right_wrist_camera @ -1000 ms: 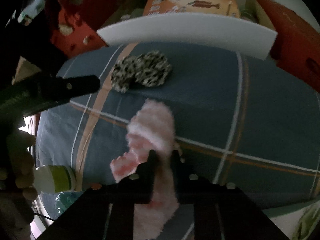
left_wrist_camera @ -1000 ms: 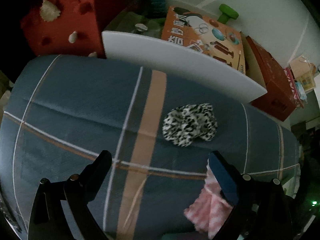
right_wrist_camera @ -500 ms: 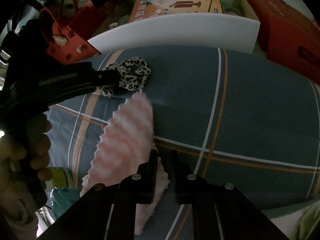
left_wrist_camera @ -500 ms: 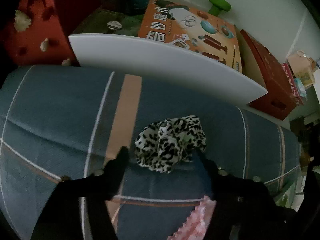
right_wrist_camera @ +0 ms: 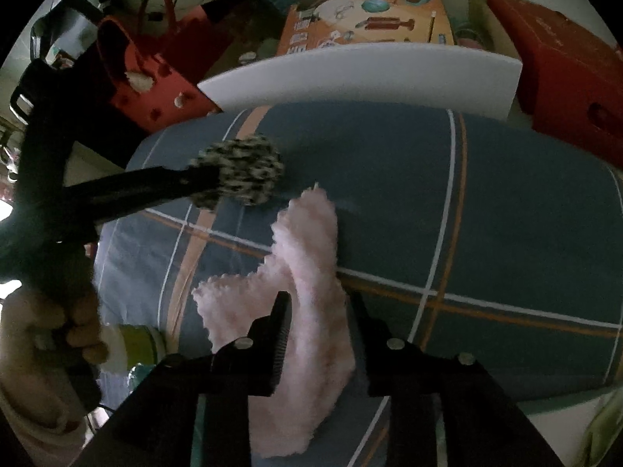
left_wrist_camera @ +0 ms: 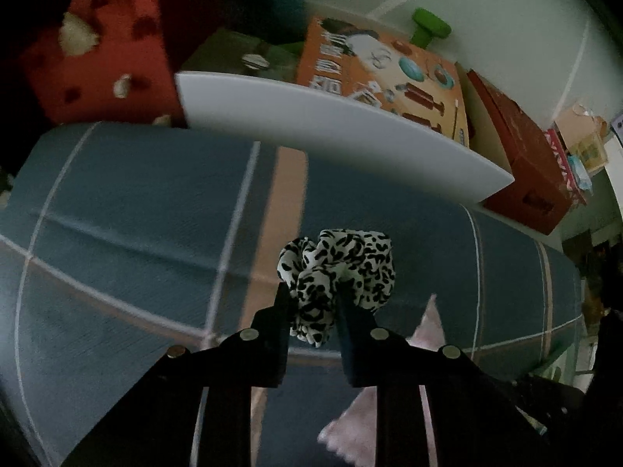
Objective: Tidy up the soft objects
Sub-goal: 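Grasp the leopard scrunchie with the left tool while the right tool grasps the pink cloth, then carry scrunchie and pink cloth over the tray and release both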
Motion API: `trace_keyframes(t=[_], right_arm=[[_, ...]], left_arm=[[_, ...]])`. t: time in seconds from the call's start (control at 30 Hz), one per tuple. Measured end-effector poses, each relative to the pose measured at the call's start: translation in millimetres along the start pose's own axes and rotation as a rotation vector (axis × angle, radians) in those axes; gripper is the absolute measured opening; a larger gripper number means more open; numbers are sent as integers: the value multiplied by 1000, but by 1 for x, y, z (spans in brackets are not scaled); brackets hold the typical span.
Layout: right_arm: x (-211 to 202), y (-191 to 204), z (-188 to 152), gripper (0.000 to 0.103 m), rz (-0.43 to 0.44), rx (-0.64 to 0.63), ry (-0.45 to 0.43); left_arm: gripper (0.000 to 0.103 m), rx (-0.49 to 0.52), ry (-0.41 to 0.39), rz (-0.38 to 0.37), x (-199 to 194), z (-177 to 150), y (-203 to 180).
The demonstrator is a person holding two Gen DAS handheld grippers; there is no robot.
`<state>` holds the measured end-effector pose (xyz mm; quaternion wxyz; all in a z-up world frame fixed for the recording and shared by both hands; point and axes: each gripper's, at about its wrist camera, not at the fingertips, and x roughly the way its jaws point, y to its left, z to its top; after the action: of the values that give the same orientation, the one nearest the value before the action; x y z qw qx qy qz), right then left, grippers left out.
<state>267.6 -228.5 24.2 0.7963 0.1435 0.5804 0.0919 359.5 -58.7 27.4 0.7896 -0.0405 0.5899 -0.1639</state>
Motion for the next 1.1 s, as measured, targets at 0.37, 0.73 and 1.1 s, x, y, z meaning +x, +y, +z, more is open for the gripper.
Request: trace_keyframes(t=[0.37,0.73,1.1], right_arm=[[24,12,-14,14,-21,-18,48],[-20,13,-25,10,46,48,-15],[-103,19,-58,10,34,59,-103]], left_arm=[[22,-72,-8,-46,-35,-26,37],[22,-126,0,-47,-60,-49,51],[22,-127,-30,-77,-116,-89,30]])
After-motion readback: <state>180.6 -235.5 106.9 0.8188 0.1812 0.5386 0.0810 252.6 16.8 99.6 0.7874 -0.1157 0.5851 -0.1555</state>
